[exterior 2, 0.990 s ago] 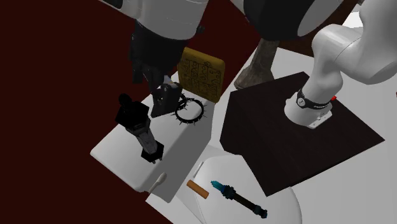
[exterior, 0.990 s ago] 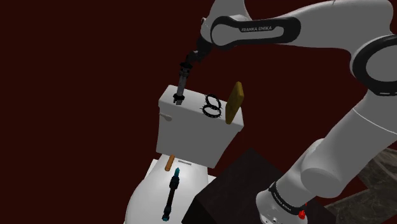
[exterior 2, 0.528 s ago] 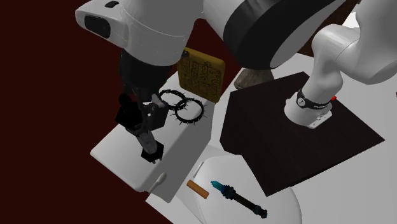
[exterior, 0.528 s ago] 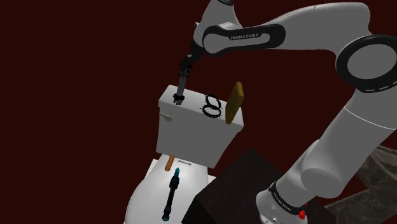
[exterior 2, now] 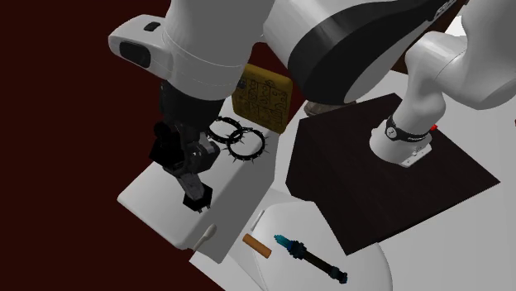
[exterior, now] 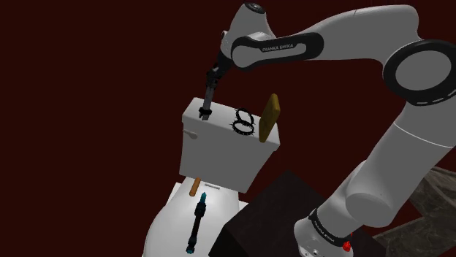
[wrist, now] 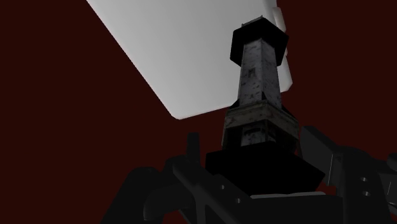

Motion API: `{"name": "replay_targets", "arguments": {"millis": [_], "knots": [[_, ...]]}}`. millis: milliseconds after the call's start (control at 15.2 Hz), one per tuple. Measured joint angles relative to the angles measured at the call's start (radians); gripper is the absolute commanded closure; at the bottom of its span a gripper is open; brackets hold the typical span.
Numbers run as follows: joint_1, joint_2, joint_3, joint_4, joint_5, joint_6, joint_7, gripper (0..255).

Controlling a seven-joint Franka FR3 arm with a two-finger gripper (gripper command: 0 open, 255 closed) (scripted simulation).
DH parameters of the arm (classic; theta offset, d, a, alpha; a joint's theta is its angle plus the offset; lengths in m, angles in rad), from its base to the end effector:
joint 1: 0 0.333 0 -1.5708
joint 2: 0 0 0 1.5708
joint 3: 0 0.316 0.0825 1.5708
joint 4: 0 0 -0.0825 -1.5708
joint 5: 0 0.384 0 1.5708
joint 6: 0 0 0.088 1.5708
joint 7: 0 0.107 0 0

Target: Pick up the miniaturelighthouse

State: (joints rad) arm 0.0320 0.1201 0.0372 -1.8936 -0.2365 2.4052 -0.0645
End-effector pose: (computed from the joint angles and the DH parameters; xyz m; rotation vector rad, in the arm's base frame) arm 0.6230 0.0408 0.4817 2.8730 0.4000 0.5748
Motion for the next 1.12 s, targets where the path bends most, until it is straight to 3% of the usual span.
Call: {"name": "replay_targets", "arguments": {"millis": [462, 1122], "knots": [[0.0, 0.0, 0.0, 0.005, 0.002, -0.005, -0.002, 255], [0.0, -0.027, 0.004, 0.094, 0.025, -0.121, -0.033, 255]]}}
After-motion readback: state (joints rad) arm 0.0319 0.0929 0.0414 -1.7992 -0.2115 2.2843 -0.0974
